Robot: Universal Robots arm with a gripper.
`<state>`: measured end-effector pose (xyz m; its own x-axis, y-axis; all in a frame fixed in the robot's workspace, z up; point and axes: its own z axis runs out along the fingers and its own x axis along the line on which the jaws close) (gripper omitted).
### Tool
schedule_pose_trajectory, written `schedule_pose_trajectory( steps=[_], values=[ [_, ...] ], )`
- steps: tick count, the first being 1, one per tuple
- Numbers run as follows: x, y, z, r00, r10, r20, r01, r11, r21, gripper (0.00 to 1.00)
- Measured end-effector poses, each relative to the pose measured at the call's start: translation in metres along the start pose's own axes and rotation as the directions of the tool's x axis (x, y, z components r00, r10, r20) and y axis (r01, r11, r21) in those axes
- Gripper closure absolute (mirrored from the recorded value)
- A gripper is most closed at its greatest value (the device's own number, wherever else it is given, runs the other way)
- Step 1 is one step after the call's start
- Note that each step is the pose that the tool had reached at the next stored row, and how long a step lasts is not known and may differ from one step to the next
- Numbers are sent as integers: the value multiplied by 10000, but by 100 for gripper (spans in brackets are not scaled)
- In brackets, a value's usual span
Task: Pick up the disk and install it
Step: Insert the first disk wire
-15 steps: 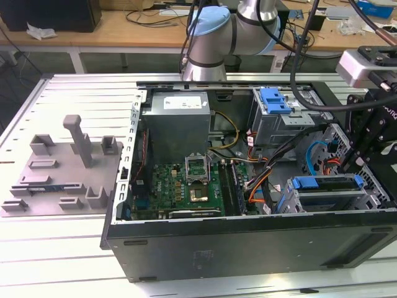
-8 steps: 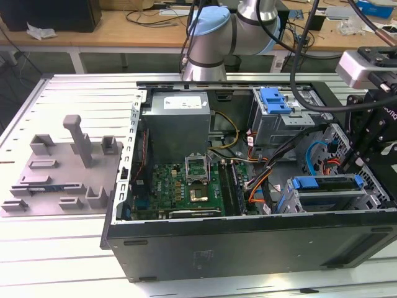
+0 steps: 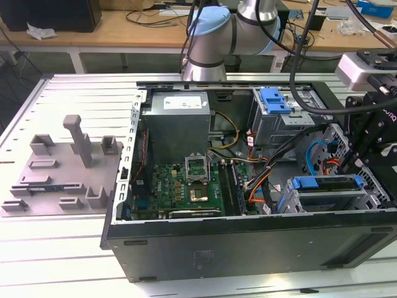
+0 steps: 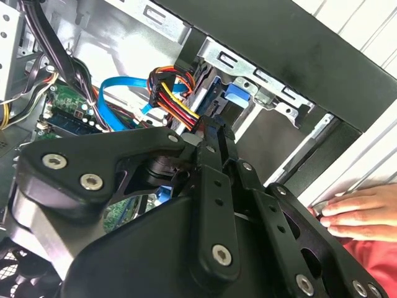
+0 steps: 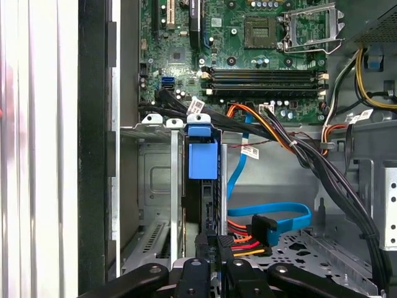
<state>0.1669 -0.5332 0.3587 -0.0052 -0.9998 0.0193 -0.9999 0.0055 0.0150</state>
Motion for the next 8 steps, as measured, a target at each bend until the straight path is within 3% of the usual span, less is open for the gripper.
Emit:
schedule_pose_trajectory(
  steps=[8],
  values=[
    [0,0,16,10000,-54,-1,54,10000,1,84]
  ],
)
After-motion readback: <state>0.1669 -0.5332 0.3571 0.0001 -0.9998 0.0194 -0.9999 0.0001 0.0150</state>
